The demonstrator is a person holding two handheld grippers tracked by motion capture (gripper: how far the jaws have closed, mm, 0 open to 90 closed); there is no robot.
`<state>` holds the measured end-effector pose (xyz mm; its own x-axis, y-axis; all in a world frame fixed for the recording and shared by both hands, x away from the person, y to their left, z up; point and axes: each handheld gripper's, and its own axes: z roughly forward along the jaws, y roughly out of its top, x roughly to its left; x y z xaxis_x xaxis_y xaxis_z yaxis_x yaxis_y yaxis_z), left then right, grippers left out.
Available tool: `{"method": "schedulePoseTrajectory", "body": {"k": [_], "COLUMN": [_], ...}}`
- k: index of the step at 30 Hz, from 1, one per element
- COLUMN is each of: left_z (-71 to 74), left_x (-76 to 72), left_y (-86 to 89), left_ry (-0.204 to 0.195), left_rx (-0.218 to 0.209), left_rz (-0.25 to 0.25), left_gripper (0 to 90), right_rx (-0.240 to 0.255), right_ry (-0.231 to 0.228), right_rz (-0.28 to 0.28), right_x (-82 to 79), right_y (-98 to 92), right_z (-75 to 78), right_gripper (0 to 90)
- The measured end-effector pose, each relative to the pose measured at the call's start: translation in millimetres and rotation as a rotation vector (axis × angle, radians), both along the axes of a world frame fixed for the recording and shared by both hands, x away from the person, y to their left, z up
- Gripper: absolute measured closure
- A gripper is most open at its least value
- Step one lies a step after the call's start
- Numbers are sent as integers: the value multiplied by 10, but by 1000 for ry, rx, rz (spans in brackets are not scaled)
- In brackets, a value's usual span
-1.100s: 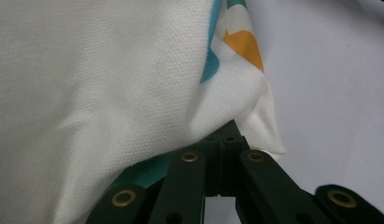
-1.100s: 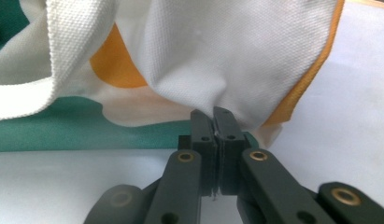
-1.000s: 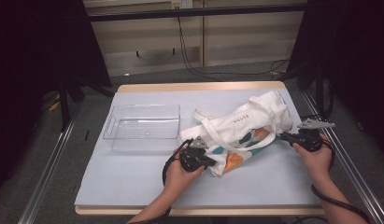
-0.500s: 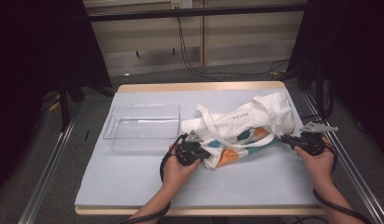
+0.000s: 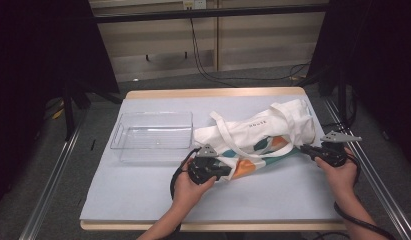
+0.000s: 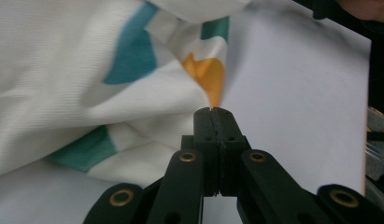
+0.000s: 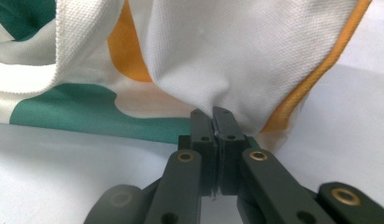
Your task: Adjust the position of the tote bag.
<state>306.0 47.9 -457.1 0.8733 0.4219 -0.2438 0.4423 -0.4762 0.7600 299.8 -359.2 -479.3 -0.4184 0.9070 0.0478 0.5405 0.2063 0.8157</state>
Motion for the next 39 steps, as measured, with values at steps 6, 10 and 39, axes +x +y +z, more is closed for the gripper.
{"method": "schedulePoseTrajectory", "body": {"k": [6, 10, 39], "left_z": [-59, -129, -187], "left_x": [-82, -65, -100], "left_y": [-94, -118, -227], "left_ry": [23, 23, 2], "left_rx": [14, 54, 92], "left_rz": [-42, -42, -85], "left_gripper": [885, 887, 900], "right_rx": [-1, -7, -2], "right_ry": [1, -4, 2], "right_rz": [-1, -6, -5], "right_x": [-10, -14, -50], "right_y": [9, 14, 28], "right_z": [-7, -3, 13], "right_gripper": [880, 880, 880]}}
